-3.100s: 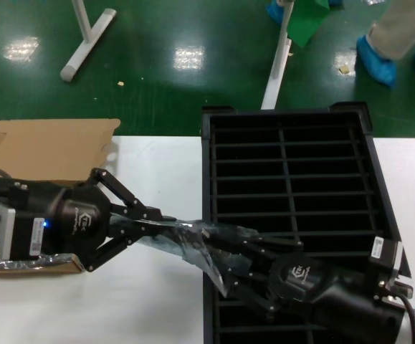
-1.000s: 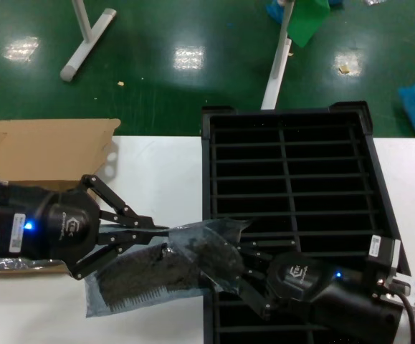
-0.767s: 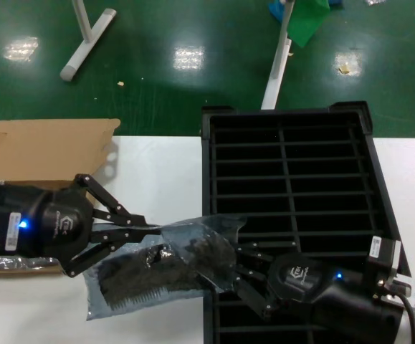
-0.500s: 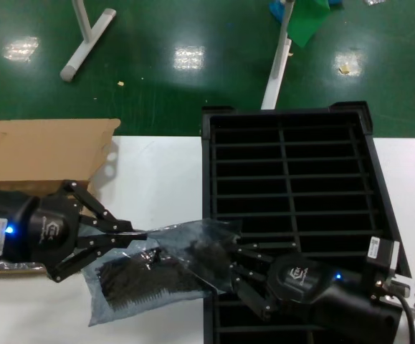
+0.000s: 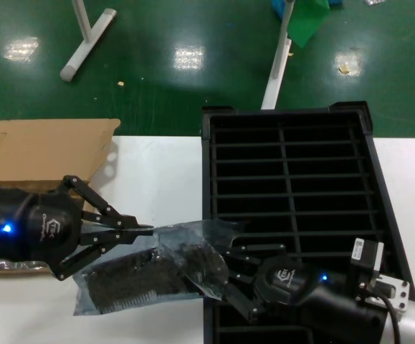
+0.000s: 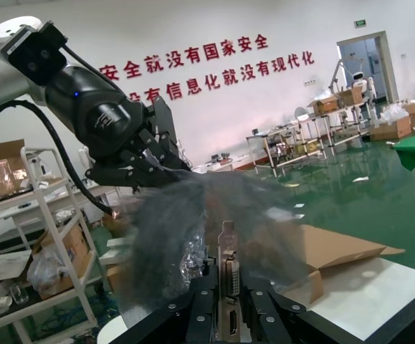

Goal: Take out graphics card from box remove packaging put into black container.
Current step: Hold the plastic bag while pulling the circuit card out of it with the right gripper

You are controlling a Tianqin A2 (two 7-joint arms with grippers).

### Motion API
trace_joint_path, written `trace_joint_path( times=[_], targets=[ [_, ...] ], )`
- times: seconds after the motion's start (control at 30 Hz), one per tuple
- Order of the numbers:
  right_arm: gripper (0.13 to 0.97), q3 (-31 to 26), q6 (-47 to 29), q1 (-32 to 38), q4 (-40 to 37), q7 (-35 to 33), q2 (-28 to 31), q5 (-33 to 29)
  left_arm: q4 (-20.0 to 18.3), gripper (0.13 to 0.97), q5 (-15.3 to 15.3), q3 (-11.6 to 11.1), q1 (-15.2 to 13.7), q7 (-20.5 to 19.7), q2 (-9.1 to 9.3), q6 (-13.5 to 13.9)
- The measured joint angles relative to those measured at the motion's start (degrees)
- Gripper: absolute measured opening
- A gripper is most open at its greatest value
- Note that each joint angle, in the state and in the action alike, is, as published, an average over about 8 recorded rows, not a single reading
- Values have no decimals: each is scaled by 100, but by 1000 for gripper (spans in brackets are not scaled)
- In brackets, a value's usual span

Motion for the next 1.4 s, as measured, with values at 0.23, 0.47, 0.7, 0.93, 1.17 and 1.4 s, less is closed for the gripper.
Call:
trace_joint_path(
  times=[0.23,0.47,0.7,0.93,1.17,1.4],
  targets=[
    [192,-52,63,37,-9,-28,-71,-57,-71,142,-143,-144,167,47,-77,-2],
    [192,-34,169,50,-4,-157,-142,-110,-161,142,-291,-316,434,99,-178,-20],
    [192,9,324,21,51,-327,-231,-164,-204,142,-379,-441,667,157,-233,-63],
    [192,20,426,-27,84,-422,-299,-192,-196,142,-420,-518,822,191,-299,-77],
    [192,42,471,-36,107,-429,-296,-187,-52,142,-391,-544,860,275,-357,-66],
    [192,71,537,-83,184,-413,-234,-209,243,142,-330,-499,739,368,-371,-6]
  ],
)
